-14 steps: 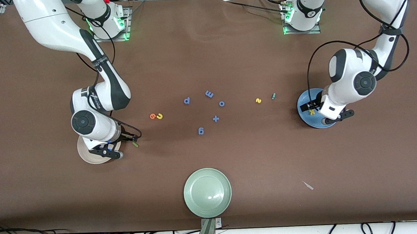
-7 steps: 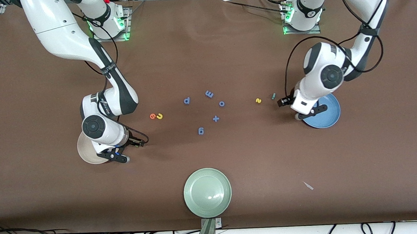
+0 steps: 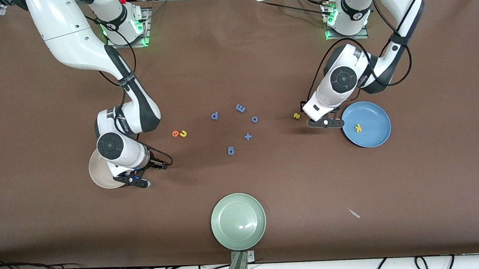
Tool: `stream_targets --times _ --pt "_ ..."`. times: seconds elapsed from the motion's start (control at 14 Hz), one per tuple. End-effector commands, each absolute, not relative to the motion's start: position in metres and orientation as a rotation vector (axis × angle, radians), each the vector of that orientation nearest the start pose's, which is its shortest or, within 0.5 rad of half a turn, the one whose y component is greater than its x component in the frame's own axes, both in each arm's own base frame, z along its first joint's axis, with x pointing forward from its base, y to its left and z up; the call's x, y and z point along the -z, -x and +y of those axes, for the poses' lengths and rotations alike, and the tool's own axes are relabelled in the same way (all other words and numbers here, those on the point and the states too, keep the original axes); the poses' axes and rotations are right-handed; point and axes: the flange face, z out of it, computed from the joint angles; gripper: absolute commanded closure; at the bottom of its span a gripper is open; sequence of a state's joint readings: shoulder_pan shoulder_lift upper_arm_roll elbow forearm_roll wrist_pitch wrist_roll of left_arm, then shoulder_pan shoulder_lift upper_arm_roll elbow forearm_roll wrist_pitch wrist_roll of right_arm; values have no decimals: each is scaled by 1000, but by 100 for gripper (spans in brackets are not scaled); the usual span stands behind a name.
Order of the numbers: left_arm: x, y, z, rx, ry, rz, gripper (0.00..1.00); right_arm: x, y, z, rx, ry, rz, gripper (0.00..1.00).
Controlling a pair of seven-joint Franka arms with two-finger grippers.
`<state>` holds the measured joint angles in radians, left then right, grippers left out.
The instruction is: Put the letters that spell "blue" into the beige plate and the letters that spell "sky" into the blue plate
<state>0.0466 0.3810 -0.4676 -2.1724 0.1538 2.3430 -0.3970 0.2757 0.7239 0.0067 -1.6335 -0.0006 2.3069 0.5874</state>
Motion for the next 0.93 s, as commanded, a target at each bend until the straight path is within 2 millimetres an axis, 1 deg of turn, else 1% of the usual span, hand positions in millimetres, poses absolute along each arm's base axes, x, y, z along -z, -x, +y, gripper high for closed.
stream_targets --times 0.0,0.07,0.14,0.29,0.36,0.64,0.86 --pt "-214 -495 -218 -274 3107 327 30 -189 -662 190 -63 3108 485 32" --pt "-211 -493 -216 -282 3101 358 30 -187 -663 189 -53 3107 488 33" --pt "-207 -492 -216 -291 3093 391 34 -185 -663 190 -51 3105 495 33" --pt "-198 -492 -216 -311 3084 447 45 -179 -663 192 -38 3101 495 33" --pt "-196 -491 -213 -306 3065 497 47 -177 -663 191 -28 3100 495 33" --pt "-195 -487 -213 -327 3048 525 47 -174 -661 191 -33 3100 497 34" --pt "-189 -486 -214 -342 3049 527 46 -171 -659 191 -44 3103 495 43"
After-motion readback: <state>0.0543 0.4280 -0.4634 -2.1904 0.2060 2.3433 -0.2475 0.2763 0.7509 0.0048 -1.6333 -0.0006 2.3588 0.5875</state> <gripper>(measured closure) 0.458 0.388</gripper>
